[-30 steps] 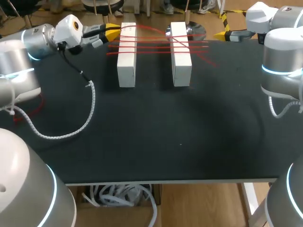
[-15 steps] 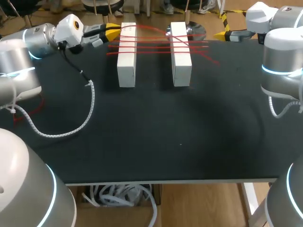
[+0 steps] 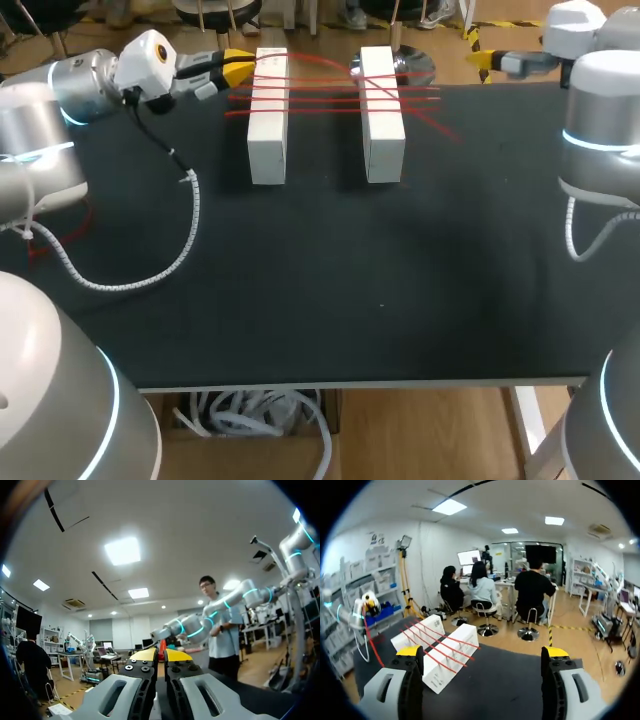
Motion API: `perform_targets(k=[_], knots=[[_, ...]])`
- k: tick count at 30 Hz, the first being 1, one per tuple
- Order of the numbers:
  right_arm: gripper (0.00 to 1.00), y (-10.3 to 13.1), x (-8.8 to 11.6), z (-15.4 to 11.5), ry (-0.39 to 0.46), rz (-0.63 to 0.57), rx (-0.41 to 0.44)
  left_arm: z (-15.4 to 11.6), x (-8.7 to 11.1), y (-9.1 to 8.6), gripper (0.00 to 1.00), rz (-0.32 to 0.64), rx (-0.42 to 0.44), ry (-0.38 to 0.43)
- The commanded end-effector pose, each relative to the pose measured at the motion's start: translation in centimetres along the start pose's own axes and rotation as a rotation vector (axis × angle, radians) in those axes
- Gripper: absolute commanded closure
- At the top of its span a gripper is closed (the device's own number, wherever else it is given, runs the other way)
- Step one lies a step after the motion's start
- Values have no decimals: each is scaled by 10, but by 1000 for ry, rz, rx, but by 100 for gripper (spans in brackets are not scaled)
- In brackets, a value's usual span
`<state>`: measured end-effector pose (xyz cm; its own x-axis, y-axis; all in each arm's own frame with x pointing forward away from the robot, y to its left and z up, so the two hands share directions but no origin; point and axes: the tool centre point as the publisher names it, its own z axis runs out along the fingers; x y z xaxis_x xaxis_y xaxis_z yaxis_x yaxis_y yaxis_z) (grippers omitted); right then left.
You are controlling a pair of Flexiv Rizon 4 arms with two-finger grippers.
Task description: Grab the tape and strap the tape.
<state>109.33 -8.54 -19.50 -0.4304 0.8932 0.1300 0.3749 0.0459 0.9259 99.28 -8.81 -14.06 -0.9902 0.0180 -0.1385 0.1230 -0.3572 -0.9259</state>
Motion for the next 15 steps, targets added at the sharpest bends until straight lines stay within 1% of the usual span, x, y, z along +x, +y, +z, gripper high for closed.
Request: perform_targets(k=[1,4,8,10,14,15], knots=[[0,2,0,-47,-74,220,14,-1,-1,1,100,-1,2,3],[0,-7,5,-68,-101,284,-2,-1,-1,1,100,-1,2,3],[0,-26,20,-95,-112,312,-40,-1,-1,1,100,-1,2,3],[0,-38,29,-104,-121,317,-64,-1,-1,1,100,-1,2,3],[0,-56,51,-124,-140,347,-79,-1,-1,1,100,-1,2,3],[0,-59,57,-130,-150,354,-101,-1,-1,1,100,-1,2,3]])
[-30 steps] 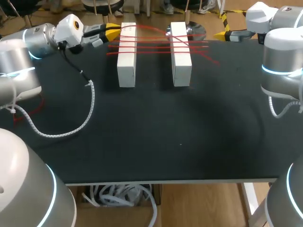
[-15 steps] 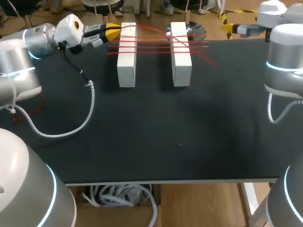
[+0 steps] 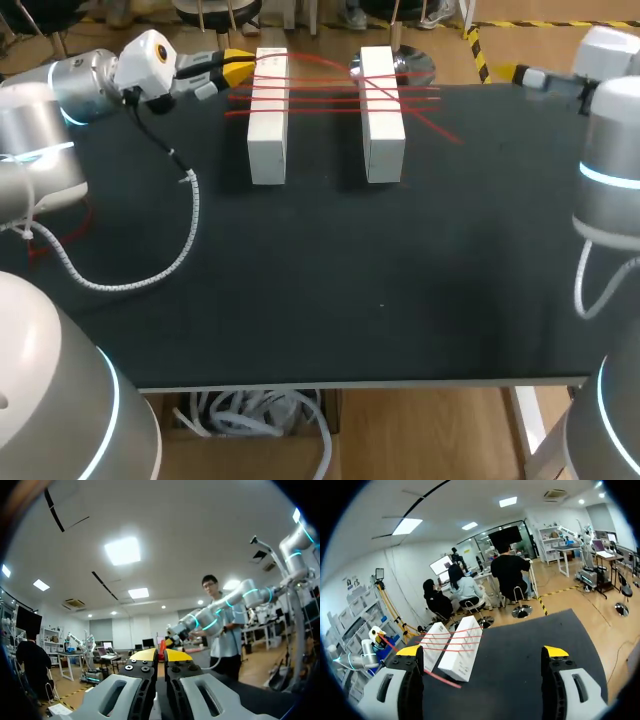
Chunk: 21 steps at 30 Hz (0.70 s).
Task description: Grab the tape and strap the tape.
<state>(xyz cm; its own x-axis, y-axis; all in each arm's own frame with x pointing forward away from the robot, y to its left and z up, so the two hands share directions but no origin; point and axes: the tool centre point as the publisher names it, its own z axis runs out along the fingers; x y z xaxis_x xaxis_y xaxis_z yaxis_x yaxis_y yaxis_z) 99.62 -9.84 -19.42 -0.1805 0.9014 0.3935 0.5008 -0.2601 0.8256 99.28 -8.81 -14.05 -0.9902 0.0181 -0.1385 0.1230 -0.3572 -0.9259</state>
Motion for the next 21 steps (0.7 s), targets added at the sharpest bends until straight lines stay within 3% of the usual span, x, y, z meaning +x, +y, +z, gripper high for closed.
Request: perform_targets(k=[1,6,13,21], knots=[[0,-35,15,-51,-12,19,-148,-1,-1,1,100,-1,2,3],[0,-57,34,-79,-28,39,-205,-1,-1,1,100,-1,2,3],[0,-86,65,-109,-61,-56,-341,-1,-1,1,100,-1,2,3],[0,-121,99,-106,-145,-46,-483,-1,-1,1,100,-1,2,3]])
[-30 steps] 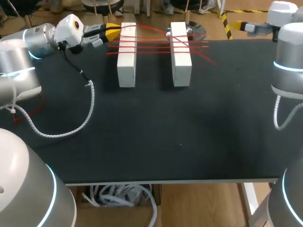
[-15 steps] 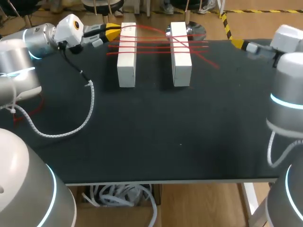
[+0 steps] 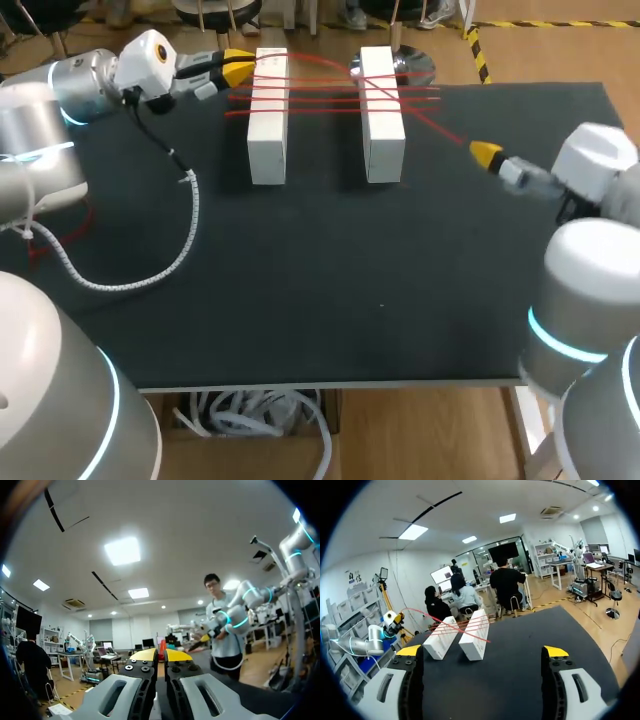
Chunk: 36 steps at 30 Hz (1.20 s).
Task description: Grab the tape and strap the tape.
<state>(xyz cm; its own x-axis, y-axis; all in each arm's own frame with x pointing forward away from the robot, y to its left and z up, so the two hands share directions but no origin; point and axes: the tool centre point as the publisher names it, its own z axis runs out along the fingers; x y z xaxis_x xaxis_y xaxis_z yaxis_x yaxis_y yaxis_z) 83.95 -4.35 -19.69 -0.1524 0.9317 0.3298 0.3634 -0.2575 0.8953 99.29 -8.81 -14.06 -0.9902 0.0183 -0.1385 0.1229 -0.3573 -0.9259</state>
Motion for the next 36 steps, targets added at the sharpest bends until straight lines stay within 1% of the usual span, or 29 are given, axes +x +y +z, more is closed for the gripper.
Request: perform_targets(k=[1,2,3,5,6,10,12,14,18,20,36], knots=[[0,-31,28,3,-114,8,-328,-1,-1,1,100,-1,2,3],[0,-36,32,5,-131,15,-314,-1,-1,1,100,-1,2,3],[0,-39,36,7,-139,16,-331,-1,-1,1,100,-1,2,3],[0,-45,43,10,-166,34,-318,-1,-1,1,100,-1,2,3],[0,-47,46,10,-176,44,-334,-1,-1,1,100,-1,2,3],[0,-52,56,13,-225,133,-348,-1,-1,1,100,-1,2,3],[0,-53,59,14,-277,194,-353,-1,-1,1,100,-1,2,3],[0,-52,57,11,-313,229,-344,-1,-1,1,100,-1,2,3],[0,-52,51,14,-364,264,-344,-1,-1,1,100,-1,2,3],[0,-52,46,21,-367,262,-329,-1,-1,1,100,-1,2,3],[0,-52,46,21,-367,262,-329,-1,-1,1,100,-1,2,3]])
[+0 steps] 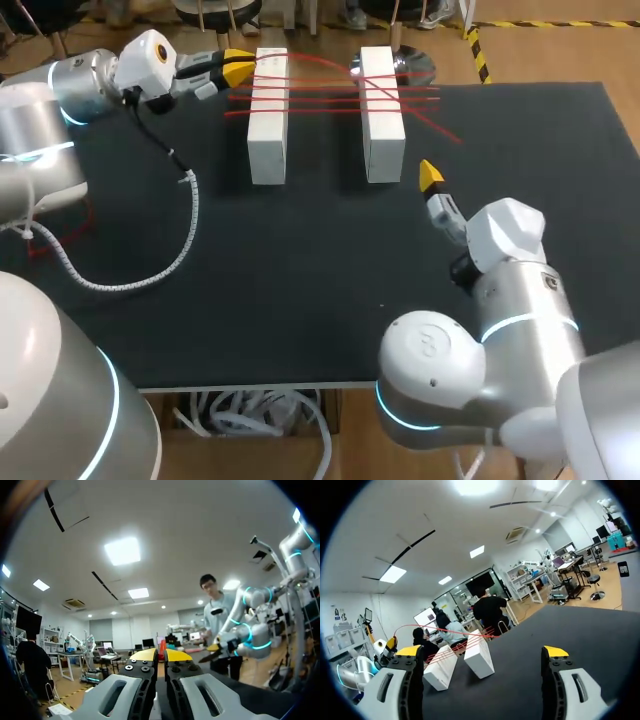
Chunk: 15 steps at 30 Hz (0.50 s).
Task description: Grab the tape and strap the tape.
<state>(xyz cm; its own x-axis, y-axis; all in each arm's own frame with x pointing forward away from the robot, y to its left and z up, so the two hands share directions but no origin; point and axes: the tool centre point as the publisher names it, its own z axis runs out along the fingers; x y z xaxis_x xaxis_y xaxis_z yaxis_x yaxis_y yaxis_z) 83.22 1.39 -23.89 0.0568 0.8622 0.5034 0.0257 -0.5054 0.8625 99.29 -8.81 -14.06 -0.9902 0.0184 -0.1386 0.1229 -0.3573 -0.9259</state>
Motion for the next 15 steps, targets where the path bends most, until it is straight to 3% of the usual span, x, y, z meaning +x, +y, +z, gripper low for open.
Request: perform_targets(k=[1,7,9,10,12,15], knots=[[0,2,6,0,-202,-2,5,-1,-1,1,100,-1,2,3],[0,2,6,0,-202,-2,5,-1,-1,1,100,-1,2,3],[0,-5,10,8,-255,98,62,-1,-1,1,100,-1,2,3],[0,-7,12,13,-298,173,45,-1,-1,1,100,-1,2,3],[0,-11,13,21,-274,324,9,-1,-1,1,100,-1,2,3],[0,-23,19,33,-301,417,1,-1,-1,1,100,-1,2,3]])
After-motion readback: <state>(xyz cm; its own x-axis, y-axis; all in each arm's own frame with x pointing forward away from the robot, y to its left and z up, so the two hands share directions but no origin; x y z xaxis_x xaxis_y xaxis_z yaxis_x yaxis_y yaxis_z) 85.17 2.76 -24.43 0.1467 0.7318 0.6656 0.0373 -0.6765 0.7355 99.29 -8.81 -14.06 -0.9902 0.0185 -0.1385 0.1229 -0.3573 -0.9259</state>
